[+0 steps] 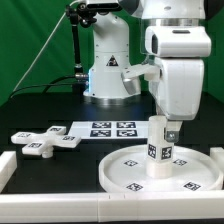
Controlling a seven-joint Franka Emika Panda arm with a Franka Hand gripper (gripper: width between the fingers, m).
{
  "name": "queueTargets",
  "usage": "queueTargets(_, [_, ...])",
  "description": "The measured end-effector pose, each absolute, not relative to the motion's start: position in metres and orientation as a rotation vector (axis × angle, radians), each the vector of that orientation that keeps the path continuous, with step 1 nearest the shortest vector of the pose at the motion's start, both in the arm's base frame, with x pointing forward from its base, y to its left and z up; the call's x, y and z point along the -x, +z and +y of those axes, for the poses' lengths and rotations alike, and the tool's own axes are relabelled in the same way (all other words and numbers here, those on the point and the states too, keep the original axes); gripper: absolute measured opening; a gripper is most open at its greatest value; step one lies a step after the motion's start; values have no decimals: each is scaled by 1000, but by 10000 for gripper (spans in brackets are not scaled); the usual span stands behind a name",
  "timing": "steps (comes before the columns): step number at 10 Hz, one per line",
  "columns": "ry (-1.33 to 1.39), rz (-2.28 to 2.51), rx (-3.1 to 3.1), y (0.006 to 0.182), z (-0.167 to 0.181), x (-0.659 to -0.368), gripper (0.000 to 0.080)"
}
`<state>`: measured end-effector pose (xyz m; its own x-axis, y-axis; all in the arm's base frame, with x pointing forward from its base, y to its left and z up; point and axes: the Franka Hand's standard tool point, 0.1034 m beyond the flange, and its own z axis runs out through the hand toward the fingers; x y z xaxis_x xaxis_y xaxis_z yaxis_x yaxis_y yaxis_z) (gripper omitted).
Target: Assemble round table
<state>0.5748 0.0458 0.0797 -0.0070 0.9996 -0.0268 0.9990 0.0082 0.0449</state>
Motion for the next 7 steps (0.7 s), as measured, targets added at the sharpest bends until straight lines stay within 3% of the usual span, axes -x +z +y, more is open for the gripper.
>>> queueTargets(5, [5, 2300, -2061, 78, 42, -574, 646])
queueTargets(6, [-5, 2303, -2066, 77, 41, -571, 473])
queueTargets(7, [-32, 2312, -2076, 75, 39, -567, 473])
